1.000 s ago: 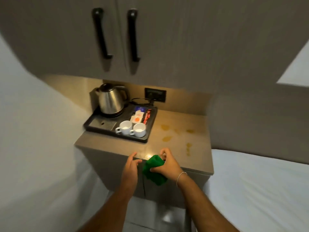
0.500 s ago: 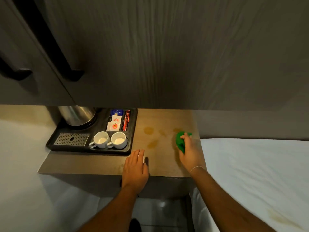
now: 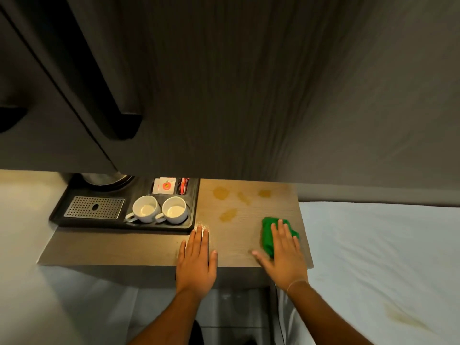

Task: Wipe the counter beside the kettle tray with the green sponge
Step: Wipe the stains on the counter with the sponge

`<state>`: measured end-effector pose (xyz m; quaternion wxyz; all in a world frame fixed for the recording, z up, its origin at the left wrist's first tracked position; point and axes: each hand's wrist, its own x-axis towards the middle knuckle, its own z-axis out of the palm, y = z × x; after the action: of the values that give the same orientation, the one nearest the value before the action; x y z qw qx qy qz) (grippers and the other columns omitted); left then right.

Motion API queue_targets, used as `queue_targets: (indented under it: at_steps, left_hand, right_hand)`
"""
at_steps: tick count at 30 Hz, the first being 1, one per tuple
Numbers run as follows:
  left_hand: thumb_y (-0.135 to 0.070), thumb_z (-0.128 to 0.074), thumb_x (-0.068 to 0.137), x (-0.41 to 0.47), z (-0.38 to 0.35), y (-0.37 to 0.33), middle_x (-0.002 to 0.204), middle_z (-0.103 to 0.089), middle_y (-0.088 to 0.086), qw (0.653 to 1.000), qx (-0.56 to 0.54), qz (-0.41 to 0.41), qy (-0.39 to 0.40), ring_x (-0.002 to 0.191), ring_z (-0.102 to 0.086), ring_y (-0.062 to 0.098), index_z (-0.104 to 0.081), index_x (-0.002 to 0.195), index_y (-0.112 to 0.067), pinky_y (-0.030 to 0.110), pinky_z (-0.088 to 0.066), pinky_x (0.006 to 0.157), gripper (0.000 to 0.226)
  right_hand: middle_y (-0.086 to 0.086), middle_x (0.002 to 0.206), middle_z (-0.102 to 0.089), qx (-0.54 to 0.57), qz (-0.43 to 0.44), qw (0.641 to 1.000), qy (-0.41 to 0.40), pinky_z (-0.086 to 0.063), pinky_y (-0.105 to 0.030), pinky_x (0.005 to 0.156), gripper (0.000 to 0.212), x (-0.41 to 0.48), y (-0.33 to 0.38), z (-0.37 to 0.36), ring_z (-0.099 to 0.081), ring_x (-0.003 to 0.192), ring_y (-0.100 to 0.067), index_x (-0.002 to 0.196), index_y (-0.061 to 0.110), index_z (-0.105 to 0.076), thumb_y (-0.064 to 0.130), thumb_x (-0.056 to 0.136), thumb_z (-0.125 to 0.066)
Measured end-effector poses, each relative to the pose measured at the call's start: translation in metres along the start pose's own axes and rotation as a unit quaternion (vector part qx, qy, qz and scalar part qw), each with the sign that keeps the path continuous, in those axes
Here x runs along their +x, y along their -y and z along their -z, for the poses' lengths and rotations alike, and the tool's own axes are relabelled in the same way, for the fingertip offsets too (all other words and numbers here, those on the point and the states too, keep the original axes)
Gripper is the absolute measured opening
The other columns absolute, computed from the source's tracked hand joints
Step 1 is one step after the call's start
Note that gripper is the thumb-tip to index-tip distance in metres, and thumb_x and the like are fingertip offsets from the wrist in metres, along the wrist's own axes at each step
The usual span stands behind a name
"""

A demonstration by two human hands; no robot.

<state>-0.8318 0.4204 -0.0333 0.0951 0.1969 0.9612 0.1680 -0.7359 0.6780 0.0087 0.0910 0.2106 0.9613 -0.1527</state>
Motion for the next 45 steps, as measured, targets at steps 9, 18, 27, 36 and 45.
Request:
queue_targets:
  at_steps: [9, 18, 27, 36, 45]
  left_hand:
    - [-0.038, -0.027, 0.104, -0.006, 0.013, 0.014, 0.182, 0.001, -0.008, 0.996, -0.086, -0.026, 0.021, 0.168, 0.005, 0.008, -0.005, 0.174, -0.023, 0.040, -0.001, 0.138, 0.075]
    - [-0.044, -0.024, 0.108, -0.015, 0.004, 0.024, 0.182, 0.018, -0.001, 1.000, 0.006, -0.007, -0.001, 0.167, 0.021, 0.014, 0.011, 0.172, -0.022, 0.047, 0.003, 0.138, 0.077]
    - [-0.044, -0.021, 0.108, -0.037, -0.002, 0.033, 0.182, 0.011, 0.008, 0.998, 0.019, 0.051, -0.016, 0.169, 0.012, 0.021, 0.004, 0.172, -0.012, 0.050, -0.006, 0.139, 0.076]
    - [-0.050, -0.017, 0.108, -0.020, -0.004, 0.016, 0.182, 0.019, 0.003, 0.999, 0.027, -0.002, 0.017, 0.167, 0.020, 0.019, 0.017, 0.171, -0.020, 0.050, 0.000, 0.138, 0.077]
    - [-0.053, -0.023, 0.111, -0.021, -0.008, 0.021, 0.184, 0.008, 0.002, 1.000, 0.016, -0.012, -0.009, 0.168, 0.015, 0.014, 0.007, 0.173, -0.019, 0.047, -0.005, 0.138, 0.077]
  right_hand:
    - [0.000, 0.181, 0.013, -0.020, 0.183, 0.981, 0.058, -0.007, -0.056, 0.137, 0.102, 0.035, 0.105, -0.010, 0.013, 0.168, -0.024, 0.174, 0.027, 0.003, 0.090, 0.097, -0.021]
    - [-0.003, 0.182, 0.001, -0.002, 0.000, 1.000, 0.001, -0.013, -0.055, 0.137, 0.076, 0.046, -0.004, 0.035, 0.000, 0.170, -0.026, 0.174, 0.021, -0.006, 0.062, 0.111, -0.019]
    - [0.003, 0.182, -0.001, -0.012, 0.214, 0.976, 0.048, -0.010, -0.054, 0.138, 0.070, 0.054, 0.132, -0.007, 0.004, 0.169, -0.019, 0.173, 0.029, -0.011, 0.056, 0.111, -0.028]
    - [-0.004, 0.182, -0.012, -0.013, 0.060, 0.998, -0.002, -0.020, -0.058, 0.135, 0.068, 0.063, 0.002, 0.031, -0.010, 0.169, -0.027, 0.172, 0.024, -0.019, 0.046, 0.111, -0.036]
    - [0.004, 0.183, -0.007, 0.013, 0.216, 0.975, 0.048, -0.005, -0.054, 0.137, 0.065, 0.109, 0.150, 0.010, 0.000, 0.169, -0.021, 0.173, 0.030, -0.018, 0.044, 0.112, -0.039]
